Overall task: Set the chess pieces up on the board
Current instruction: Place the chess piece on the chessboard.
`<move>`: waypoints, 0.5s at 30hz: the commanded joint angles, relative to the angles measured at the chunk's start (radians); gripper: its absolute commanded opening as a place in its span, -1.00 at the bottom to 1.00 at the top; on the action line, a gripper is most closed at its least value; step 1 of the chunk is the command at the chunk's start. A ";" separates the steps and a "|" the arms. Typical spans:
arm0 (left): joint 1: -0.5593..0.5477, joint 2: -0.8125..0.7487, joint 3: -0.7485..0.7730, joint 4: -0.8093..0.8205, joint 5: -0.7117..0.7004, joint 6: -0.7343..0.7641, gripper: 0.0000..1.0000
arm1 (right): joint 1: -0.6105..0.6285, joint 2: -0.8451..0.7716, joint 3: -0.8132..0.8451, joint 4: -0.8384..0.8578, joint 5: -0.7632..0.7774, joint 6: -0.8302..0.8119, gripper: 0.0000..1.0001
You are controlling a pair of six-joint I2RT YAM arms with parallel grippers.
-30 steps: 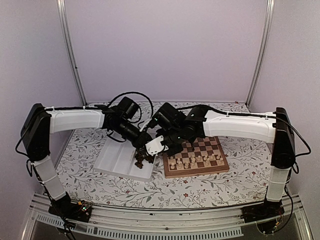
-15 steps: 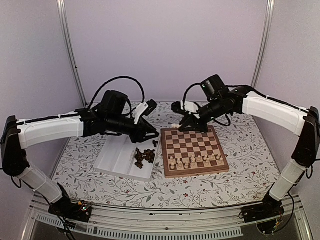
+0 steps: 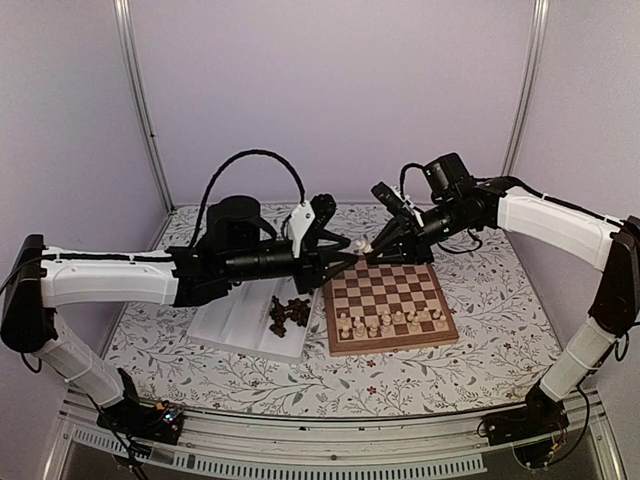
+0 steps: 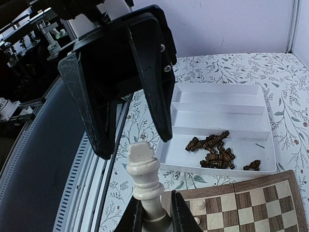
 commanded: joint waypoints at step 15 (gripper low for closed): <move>-0.031 0.119 0.114 0.054 0.072 -0.056 -0.52 | 0.001 -0.052 -0.037 0.024 -0.071 0.015 -0.80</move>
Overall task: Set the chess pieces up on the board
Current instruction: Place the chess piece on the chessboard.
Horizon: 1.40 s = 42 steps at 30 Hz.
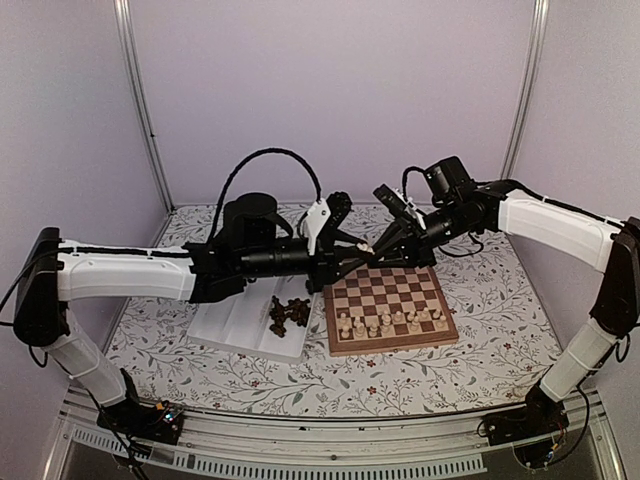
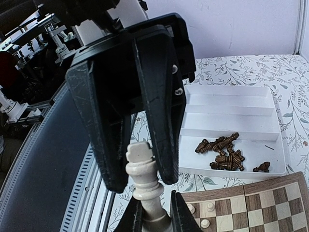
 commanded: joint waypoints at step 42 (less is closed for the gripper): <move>-0.161 0.642 0.718 -0.805 -0.168 0.247 -0.81 | -0.419 -0.263 -0.330 0.149 0.181 0.009 0.23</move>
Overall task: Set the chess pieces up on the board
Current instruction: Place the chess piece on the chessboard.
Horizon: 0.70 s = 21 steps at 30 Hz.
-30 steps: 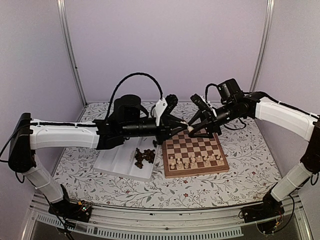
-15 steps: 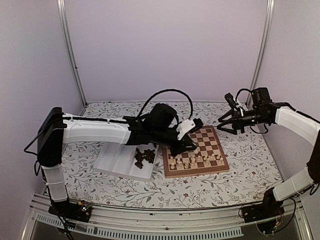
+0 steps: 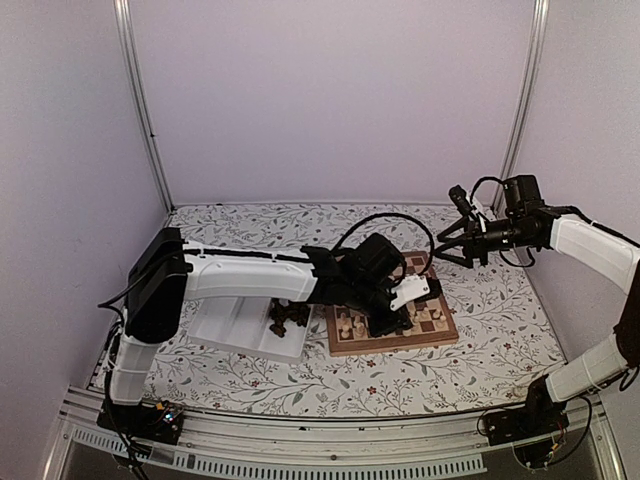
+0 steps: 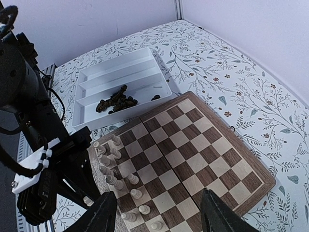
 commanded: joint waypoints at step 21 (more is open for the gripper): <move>-0.021 0.114 0.136 -0.114 -0.166 0.028 -0.70 | -0.004 -0.027 -0.018 0.015 -0.010 -0.004 0.23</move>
